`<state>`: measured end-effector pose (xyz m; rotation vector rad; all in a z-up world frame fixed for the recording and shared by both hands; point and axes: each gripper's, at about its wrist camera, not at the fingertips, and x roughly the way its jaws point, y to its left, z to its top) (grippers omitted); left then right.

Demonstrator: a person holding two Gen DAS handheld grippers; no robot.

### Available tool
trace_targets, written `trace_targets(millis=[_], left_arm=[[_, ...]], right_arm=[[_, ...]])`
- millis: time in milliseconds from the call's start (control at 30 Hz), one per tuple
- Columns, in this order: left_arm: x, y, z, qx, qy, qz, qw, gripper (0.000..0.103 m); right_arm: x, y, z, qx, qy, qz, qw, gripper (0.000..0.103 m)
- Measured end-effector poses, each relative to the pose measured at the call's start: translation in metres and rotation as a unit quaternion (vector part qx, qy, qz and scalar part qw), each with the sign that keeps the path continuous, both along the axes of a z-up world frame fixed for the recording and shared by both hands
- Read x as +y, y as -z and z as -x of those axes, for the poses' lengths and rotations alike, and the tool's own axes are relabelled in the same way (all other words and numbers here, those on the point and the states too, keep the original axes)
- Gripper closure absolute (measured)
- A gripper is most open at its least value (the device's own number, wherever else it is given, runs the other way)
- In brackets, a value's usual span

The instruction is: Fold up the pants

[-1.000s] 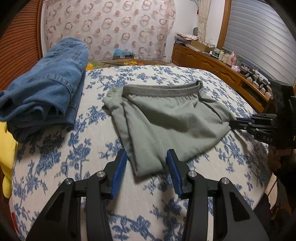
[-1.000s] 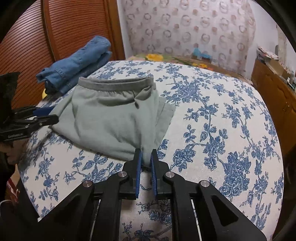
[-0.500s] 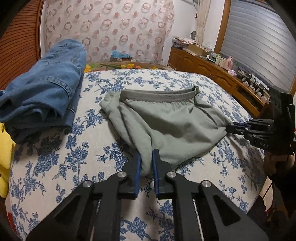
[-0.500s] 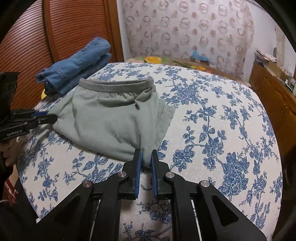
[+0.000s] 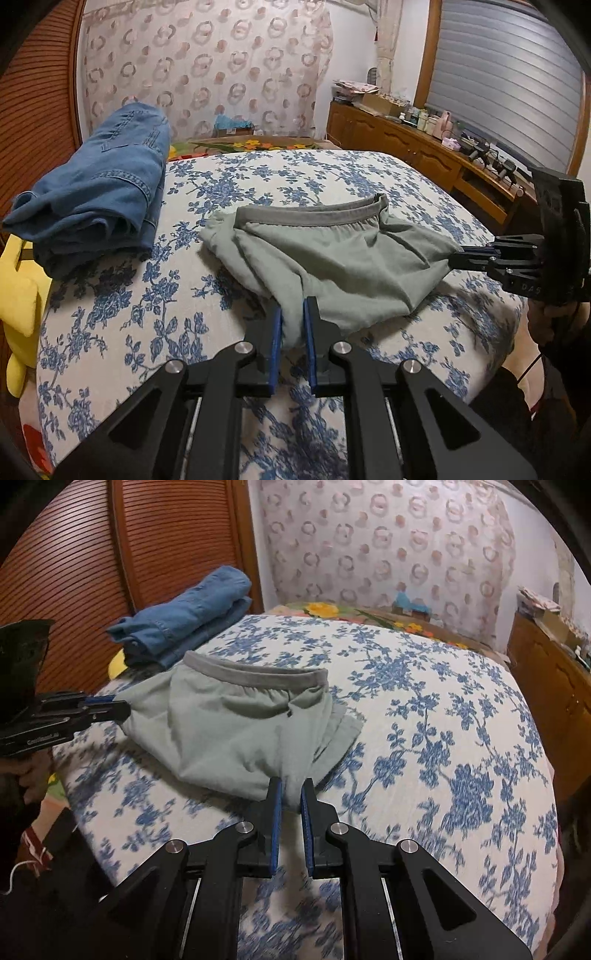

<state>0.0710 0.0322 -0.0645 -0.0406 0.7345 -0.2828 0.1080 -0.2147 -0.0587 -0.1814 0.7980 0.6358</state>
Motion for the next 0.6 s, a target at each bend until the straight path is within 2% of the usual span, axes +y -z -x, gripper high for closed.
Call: trace_targets(millis=[600], left_arm=[[-0.007,0.004,0.023,0.001,0.007,0.0,1.0,0.094]], right_arm=[[-0.01,0.0,0.033,0.006,0.0,-0.01,1.0,0.096]])
